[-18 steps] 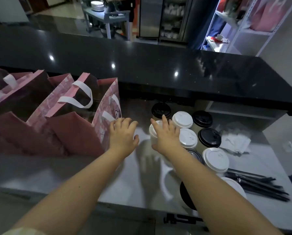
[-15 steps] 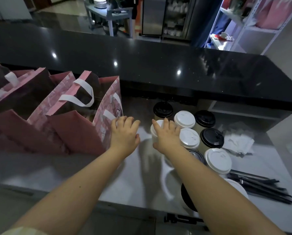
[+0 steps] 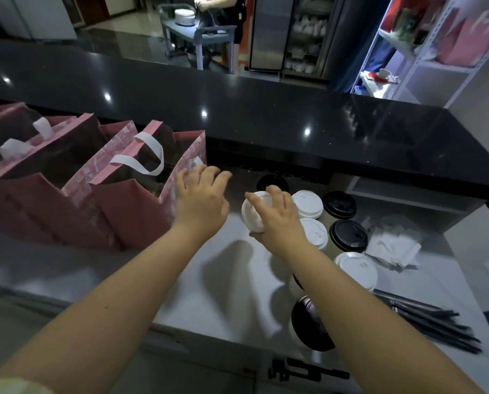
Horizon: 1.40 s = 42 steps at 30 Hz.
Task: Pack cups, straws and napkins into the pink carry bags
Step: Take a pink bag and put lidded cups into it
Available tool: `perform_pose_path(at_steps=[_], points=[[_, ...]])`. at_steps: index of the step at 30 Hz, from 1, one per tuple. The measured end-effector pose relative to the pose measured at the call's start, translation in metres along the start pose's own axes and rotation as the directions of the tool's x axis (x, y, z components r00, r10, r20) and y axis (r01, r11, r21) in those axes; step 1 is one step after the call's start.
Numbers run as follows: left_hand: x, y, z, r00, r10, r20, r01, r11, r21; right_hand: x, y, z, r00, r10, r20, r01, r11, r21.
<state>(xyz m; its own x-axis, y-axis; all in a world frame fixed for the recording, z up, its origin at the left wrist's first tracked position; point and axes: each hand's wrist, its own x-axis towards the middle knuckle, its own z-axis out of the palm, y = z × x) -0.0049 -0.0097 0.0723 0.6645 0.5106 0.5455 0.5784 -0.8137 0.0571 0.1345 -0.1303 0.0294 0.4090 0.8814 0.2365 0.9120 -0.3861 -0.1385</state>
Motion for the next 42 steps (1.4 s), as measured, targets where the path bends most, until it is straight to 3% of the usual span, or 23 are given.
perform_pose_path(at_steps=[5, 10, 14, 19, 25, 32, 35, 38, 42], points=[[-0.006, -0.028, -0.021, 0.984, -0.145, -0.108, 0.150, 0.988, 0.043, 0.007, -0.006, -0.033, 0.994, -0.044, -0.103, 0.045, 0.999, 0.007], [-0.026, -0.062, -0.022, 0.916, -0.395, 0.071, 0.374, 0.904, 0.206, 0.008, -0.022, -0.049, 0.982, -0.031, -0.189, 0.056, 0.990, 0.127], [-0.040, -0.067, -0.024, 0.940, -0.335, 0.062, 0.325, 0.936, 0.135, 0.006, -0.029, -0.054, 0.972, -0.016, -0.236, 0.076, 0.966, 0.245], [-0.059, -0.073, -0.046, 0.960, -0.274, 0.060, 0.279, 0.952, -0.122, 0.006, -0.032, -0.073, 0.954, -0.016, -0.300, 0.111, 0.947, 0.302], [-0.102, -0.090, -0.077, 0.997, -0.058, -0.055, 0.044, 0.974, -0.222, 0.013, -0.053, -0.099, 0.945, 0.004, -0.326, 0.162, 0.861, 0.482], [-0.119, -0.112, -0.088, 0.997, -0.037, -0.066, 0.014, 0.951, -0.309, 0.024, -0.094, -0.095, 0.958, -0.070, -0.279, 0.223, 0.794, 0.565], [-0.092, -0.123, -0.089, 0.990, -0.063, -0.127, 0.020, 0.951, -0.310, 0.031, -0.111, -0.089, 0.959, -0.118, -0.258, 0.234, 0.845, 0.481], [-0.060, -0.133, -0.087, 0.998, -0.015, -0.056, -0.002, 0.958, -0.287, 0.039, -0.125, -0.080, 0.962, -0.140, -0.235, 0.221, 0.904, 0.365], [-0.034, -0.148, -0.078, 0.969, 0.006, 0.247, 0.034, 0.987, -0.159, 0.049, -0.136, -0.068, 0.975, -0.118, -0.187, 0.168, 0.945, 0.281]])
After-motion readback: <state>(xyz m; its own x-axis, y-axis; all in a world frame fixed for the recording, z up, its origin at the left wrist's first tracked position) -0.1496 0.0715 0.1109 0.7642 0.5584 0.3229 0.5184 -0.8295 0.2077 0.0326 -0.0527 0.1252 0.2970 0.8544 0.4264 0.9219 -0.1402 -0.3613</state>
